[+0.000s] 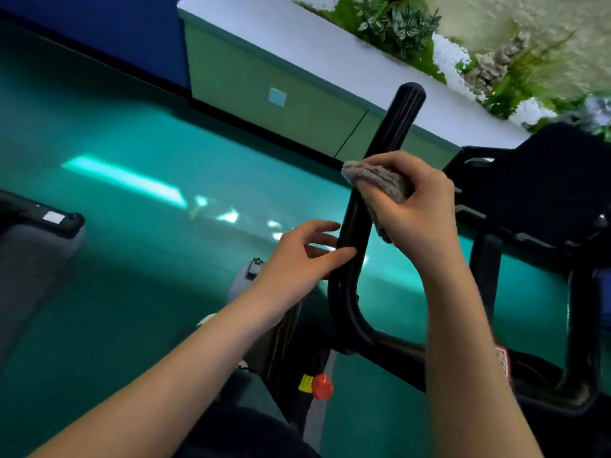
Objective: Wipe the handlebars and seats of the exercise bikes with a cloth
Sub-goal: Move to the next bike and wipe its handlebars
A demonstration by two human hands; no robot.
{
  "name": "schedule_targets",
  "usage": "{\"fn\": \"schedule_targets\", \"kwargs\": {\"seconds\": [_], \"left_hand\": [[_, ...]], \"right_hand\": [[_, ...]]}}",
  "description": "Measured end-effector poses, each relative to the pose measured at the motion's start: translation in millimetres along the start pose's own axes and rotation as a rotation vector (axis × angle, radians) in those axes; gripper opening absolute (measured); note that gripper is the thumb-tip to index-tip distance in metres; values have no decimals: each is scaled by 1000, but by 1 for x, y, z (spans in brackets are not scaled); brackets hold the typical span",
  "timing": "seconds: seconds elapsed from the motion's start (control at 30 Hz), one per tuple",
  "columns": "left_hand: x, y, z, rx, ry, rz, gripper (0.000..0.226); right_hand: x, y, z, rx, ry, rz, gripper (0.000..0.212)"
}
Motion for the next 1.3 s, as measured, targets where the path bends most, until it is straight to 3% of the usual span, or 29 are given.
{"fn": "schedule_targets", "kwargs": {"seconds": [0.17,0.27,0.37,0.63,0.73,0.83,0.93,1.07,1.2,1.3], "left_hand": [[-12,1,3,14,42,118,22],[-17,2,8,-18,49,169,26],[-23,1,14,-30,54,226,28],[-31,-2,21,-3,68,316,31],[-39,-2,26,35,66,350,30],[-39,-2,29,77,48,347,24],[-37,-3,33,85,33,379,18],[-38,0,38,110,24,404,21],[-43,7,47,115,19,450,14],[-43,6,49,103,13,452,15]], "right_hand": [[-17,-34,-20,-400,255,453,13],[-26,-51,-13,-629,354,529,13],[-28,-59,-10,-794,342,510,11],[-35,-62,6,-947,273,368,10],[-42,-56,-18,-799,352,336,10],[-35,-64,-40,-733,411,534,12],[-21,-84,-33,-909,341,635,15],[-12,-101,-2,-1133,270,578,16],[-16,-97,10,-1174,282,453,20],[-18,-82,8,-1061,277,318,12]]}}
Point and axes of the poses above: each hand's wrist, its own z-axis away from the middle knuckle, its own y-axis out of the back of the hand, x = y × z, the point moved 8 cm from there along -z, towards the middle knuckle, and after that the axes turned 5 degrees about y, right-handed, at the moved point
